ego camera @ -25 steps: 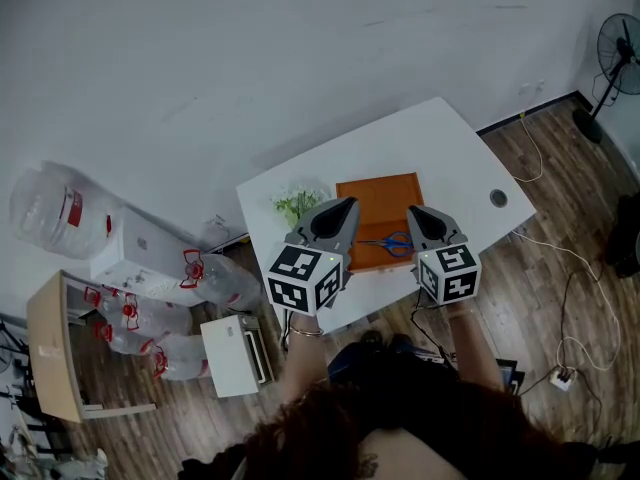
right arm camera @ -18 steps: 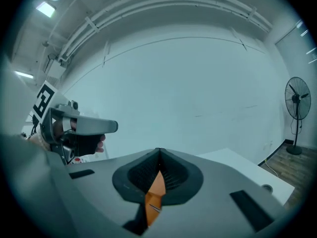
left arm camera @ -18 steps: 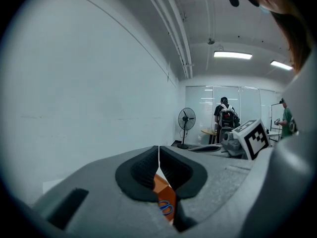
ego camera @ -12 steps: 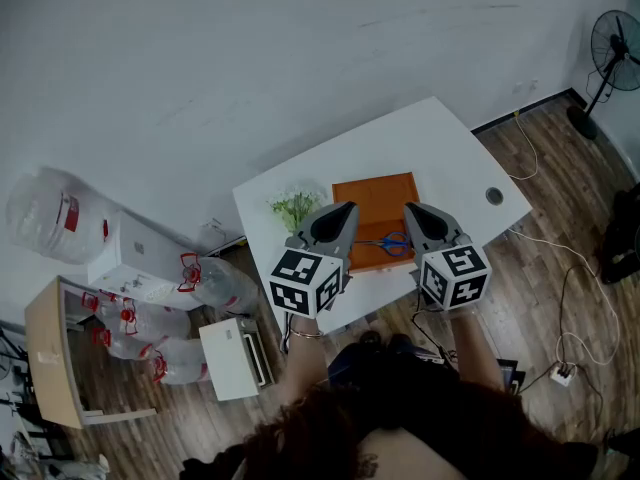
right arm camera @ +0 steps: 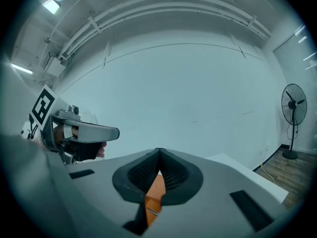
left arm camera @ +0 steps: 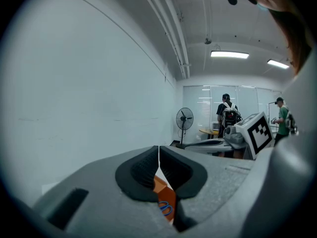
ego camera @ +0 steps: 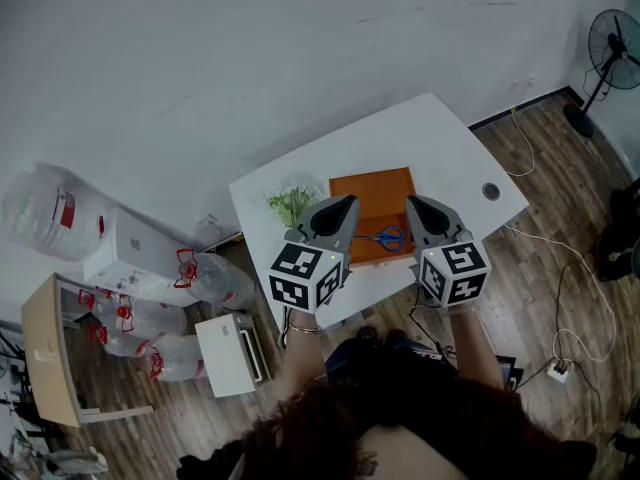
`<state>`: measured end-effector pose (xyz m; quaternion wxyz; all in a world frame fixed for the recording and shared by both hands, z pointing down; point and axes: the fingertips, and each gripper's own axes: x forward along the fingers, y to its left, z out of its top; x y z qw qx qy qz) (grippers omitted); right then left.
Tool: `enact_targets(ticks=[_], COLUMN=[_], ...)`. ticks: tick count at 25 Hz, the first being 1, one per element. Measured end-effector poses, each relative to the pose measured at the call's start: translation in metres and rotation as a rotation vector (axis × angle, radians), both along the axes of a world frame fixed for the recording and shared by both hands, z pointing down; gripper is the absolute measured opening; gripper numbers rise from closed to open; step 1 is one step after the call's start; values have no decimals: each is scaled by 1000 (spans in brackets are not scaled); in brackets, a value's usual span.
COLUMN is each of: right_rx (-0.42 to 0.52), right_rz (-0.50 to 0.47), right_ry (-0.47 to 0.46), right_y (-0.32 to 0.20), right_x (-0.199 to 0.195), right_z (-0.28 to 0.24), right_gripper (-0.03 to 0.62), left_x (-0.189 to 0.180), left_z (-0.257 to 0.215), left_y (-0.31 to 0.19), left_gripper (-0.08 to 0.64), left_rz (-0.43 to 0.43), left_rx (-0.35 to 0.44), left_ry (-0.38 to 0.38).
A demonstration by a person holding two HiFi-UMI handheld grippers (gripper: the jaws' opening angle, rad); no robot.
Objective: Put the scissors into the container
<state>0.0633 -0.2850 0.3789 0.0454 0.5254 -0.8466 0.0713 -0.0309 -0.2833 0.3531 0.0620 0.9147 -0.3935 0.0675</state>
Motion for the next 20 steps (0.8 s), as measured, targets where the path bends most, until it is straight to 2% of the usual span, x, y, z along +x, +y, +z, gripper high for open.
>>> enact_targets(ticks=[16,20], right_rx=[65,81], right_rz=[2,4], right_ry=[42,84], right_y=[-1,-4], right_x=[4,5], right_z=[-4,-3], right_gripper=[-3,-3], left_x=[3,4], left_z=[1,2], left_y=[2,-1], left_gripper=[21,20], left_rz=[9,9], left_rx=[-4,-8], left_ry=[5,3])
